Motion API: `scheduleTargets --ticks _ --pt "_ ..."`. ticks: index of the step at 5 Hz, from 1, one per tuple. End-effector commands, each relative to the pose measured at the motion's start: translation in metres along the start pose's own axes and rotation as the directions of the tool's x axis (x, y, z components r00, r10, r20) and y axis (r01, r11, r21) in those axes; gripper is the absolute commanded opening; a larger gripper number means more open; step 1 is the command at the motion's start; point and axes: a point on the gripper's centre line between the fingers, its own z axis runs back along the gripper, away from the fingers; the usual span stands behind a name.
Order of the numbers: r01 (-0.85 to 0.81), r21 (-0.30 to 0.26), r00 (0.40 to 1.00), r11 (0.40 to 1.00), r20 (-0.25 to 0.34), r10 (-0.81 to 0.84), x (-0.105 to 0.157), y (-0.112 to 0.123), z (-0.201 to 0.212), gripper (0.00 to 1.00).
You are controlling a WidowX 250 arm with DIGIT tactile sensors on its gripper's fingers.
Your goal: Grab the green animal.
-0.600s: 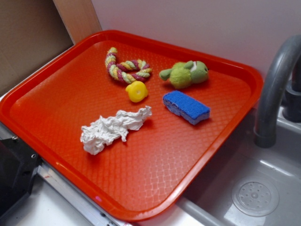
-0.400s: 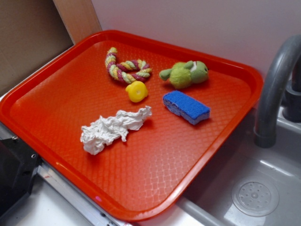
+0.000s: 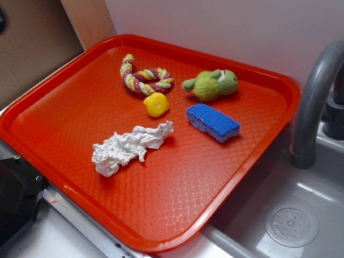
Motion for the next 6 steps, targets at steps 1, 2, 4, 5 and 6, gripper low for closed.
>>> scheduleTargets --ticks 1,2,4,5,6 --pt "0.223 0.014 0.949 0.975 0.225 -0.220 0.065 -0.009 -0.033 1.00" --pt "0.324 0.016 0.915 0.946 0.248 -0.317 0.092 -0.028 -0.059 1.00" --pt "0.389 0.016 0.902 0.921 0.198 -0.384 0.129 -0.047 -0.112 1.00" --pt "0.404 0.023 0.899 0.914 0.175 -0.402 0.139 -0.054 -0.131 1.00" --pt "0.417 0.020 0.899 0.909 0.139 -0.416 0.154 -0.060 -0.154 1.00"
